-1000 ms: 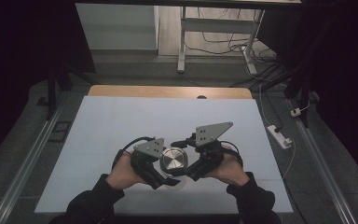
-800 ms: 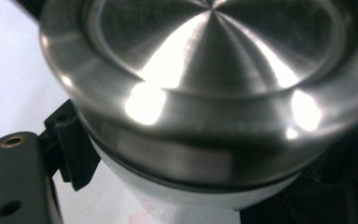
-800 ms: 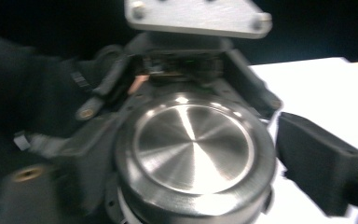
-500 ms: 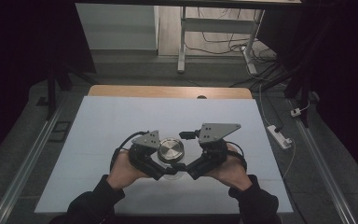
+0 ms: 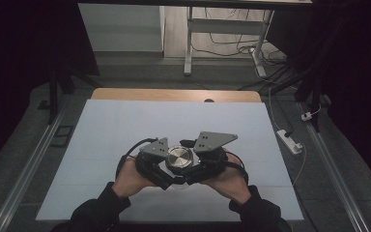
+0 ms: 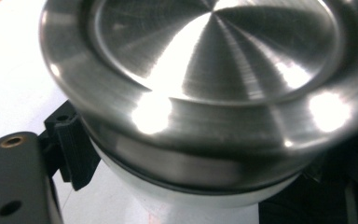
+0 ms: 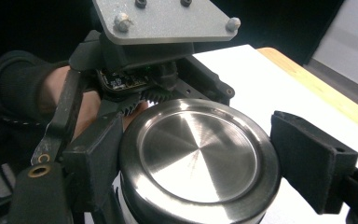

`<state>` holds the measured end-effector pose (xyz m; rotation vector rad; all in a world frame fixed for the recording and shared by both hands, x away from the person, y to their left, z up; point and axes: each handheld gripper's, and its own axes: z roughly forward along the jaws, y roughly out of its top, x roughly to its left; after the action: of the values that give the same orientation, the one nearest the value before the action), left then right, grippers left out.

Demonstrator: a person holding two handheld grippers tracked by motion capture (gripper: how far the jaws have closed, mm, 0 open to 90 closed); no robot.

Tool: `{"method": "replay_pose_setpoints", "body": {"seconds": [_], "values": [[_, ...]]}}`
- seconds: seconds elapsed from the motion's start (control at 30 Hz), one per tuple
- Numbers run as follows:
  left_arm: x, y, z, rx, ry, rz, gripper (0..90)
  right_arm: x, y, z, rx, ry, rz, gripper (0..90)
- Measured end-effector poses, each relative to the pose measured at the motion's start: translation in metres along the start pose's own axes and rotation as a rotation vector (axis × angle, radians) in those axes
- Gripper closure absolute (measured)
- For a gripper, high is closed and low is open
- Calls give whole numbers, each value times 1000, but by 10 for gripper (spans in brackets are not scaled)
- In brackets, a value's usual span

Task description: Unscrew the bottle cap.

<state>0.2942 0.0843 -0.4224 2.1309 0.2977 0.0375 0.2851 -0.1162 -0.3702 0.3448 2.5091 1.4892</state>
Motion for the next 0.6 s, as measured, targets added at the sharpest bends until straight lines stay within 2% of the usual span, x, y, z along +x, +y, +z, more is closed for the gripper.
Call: {"method": "replay_pose_setpoints", "body": {"seconds": [0.23, 0.37, 0.47, 0.6], "values": [[-2, 0, 4, 10, -27, 15, 151, -15, -8, -3, -32, 141, 0, 193], [-4, 1, 7, 25, -31, 27, 151, -20, -11, -4, -25, 197, -7, 191], [-7, 1, 9, 30, -40, 48, 150, -20, -12, -5, -13, 216, -40, 192], [-11, 2, 9, 30, -63, 73, 150, -21, -14, -8, -32, 280, -94, 193]]}}
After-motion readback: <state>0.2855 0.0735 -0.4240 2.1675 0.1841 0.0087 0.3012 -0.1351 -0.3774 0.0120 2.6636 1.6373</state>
